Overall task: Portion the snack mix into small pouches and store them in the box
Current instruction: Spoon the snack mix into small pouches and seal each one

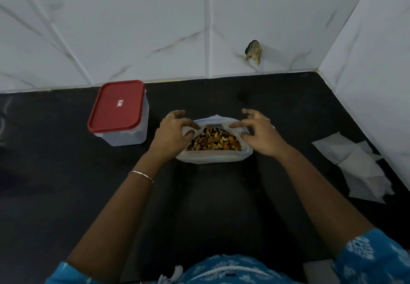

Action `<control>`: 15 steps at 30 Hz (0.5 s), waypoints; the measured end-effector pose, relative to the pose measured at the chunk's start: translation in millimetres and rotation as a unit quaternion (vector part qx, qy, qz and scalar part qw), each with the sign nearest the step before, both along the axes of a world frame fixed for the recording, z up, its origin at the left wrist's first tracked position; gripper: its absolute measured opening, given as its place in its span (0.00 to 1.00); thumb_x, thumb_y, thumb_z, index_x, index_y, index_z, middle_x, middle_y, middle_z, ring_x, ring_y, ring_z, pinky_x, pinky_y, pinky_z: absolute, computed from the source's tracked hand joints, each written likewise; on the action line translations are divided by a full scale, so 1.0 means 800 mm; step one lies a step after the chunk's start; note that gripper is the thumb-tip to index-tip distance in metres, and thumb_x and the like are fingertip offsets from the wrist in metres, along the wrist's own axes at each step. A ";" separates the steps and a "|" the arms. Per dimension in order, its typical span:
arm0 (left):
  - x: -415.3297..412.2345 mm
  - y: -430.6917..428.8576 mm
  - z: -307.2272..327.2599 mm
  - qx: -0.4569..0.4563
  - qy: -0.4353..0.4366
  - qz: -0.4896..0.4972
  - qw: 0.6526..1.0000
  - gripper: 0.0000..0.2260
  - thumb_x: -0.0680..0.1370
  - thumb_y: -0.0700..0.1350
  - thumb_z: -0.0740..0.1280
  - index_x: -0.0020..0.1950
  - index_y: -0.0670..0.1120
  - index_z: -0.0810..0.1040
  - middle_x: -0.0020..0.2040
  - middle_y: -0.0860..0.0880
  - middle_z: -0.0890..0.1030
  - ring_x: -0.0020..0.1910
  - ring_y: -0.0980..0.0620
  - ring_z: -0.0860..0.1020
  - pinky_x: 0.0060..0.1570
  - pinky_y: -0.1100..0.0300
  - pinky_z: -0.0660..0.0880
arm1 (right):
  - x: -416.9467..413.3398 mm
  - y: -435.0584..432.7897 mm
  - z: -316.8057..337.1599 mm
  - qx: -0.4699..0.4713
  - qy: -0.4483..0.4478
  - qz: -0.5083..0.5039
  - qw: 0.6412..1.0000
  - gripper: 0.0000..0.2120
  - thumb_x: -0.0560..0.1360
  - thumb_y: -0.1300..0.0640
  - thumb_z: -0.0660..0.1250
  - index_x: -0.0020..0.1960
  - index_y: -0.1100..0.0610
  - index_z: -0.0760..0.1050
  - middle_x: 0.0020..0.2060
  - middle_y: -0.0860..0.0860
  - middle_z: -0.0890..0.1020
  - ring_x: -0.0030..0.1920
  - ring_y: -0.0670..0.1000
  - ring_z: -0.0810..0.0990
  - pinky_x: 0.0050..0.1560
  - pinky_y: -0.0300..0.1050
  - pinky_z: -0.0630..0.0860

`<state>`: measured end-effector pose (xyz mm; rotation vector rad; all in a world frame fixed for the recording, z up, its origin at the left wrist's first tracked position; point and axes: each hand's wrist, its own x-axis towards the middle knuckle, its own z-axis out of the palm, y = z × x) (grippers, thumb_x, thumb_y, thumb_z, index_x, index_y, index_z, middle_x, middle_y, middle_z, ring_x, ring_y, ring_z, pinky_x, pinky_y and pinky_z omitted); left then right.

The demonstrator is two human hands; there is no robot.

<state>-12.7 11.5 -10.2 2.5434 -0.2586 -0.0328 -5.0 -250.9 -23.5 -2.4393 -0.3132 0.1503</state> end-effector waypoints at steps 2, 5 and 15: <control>-0.003 -0.008 0.004 -0.032 -0.035 -0.004 0.999 0.08 0.76 0.45 0.68 0.53 0.55 0.81 0.71 0.47 0.69 0.72 0.49 0.65 0.67 0.46 0.68 | -0.011 -0.006 0.005 0.037 -0.024 -0.024 0.999 0.16 0.76 0.62 0.67 0.58 0.45 0.79 0.72 0.50 0.65 0.72 0.51 0.64 0.68 0.50 0.68; -0.007 -0.029 0.008 -0.074 -0.078 -0.004 0.994 0.08 0.76 0.44 0.68 0.53 0.54 0.81 0.66 0.48 0.73 0.68 0.52 0.68 0.64 0.53 0.68 | -0.030 -0.023 0.007 0.065 -0.060 -0.073 0.993 0.14 0.76 0.60 0.67 0.57 0.45 0.80 0.68 0.49 0.70 0.69 0.46 0.67 0.64 0.43 0.66; -0.022 -0.184 0.009 -0.159 -0.081 -0.146 0.973 0.11 0.75 0.41 0.68 0.57 0.49 0.78 0.53 0.52 0.79 0.53 0.56 0.75 0.54 0.57 0.74 | -0.115 -0.123 -0.017 0.031 -0.102 -0.315 0.943 0.12 0.74 0.60 0.68 0.56 0.50 0.80 0.57 0.50 0.79 0.59 0.49 0.76 0.61 0.44 0.71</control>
